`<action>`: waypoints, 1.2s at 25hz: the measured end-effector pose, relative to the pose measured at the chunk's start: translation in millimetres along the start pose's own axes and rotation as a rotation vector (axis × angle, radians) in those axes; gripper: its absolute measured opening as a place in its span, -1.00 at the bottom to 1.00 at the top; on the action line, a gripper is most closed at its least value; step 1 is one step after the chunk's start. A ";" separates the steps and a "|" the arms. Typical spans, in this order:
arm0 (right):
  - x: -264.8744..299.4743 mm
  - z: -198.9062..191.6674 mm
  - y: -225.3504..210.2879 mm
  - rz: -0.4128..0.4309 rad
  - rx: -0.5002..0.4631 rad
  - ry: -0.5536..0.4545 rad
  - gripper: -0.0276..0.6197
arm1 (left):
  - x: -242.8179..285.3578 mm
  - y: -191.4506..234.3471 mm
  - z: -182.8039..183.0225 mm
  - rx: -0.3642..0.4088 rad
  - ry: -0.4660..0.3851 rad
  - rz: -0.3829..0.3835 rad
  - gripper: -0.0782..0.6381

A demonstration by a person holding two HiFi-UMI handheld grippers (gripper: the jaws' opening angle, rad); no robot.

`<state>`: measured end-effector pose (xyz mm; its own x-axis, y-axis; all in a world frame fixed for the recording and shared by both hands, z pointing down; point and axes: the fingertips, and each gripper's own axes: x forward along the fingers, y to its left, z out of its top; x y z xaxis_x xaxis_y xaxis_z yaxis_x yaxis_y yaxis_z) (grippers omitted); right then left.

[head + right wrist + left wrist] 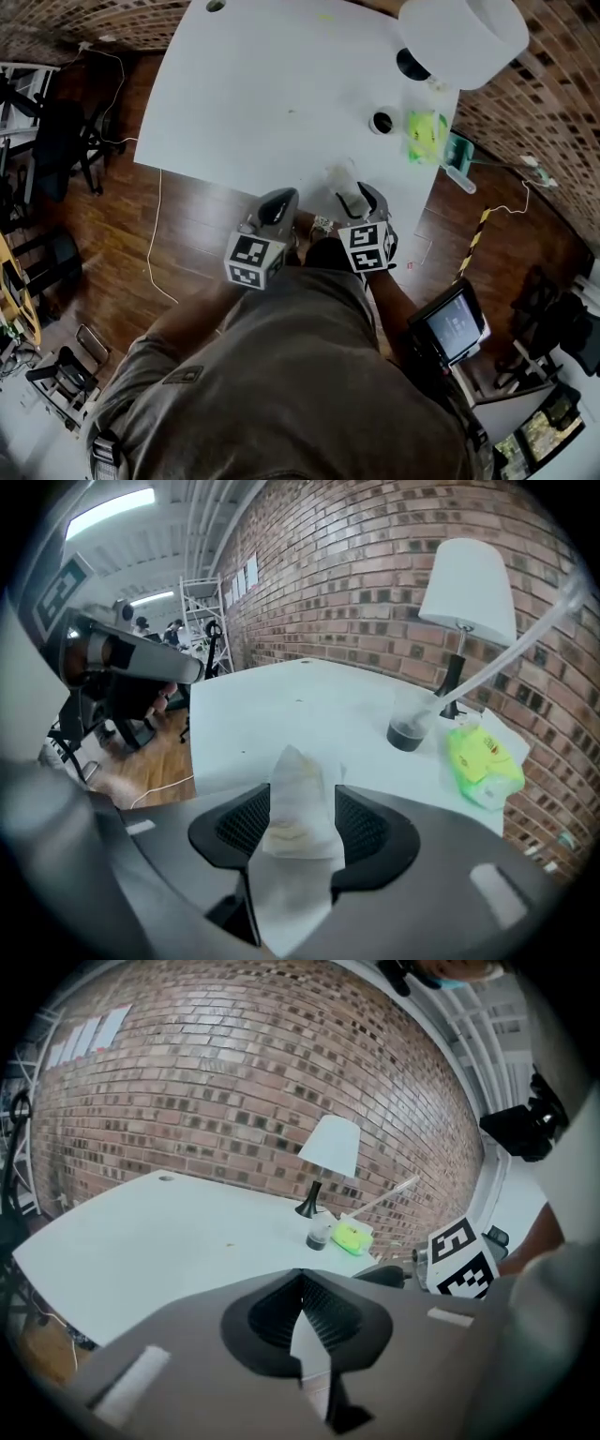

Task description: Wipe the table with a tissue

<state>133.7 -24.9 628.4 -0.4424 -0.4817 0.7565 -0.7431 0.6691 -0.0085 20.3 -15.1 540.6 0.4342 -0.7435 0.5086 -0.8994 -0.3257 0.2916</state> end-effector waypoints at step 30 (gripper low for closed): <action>31.6 58.0 14.0 -0.025 0.051 0.015 -0.82 | -26.7 63.8 22.9 -0.002 -0.072 0.013 -0.78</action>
<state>80.2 -63.5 614.2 -0.4161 -0.4894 0.7664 -0.7786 0.6271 -0.0223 -49.8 -29.4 527.1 0.4172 -0.7878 0.4532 -0.9050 -0.3142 0.2868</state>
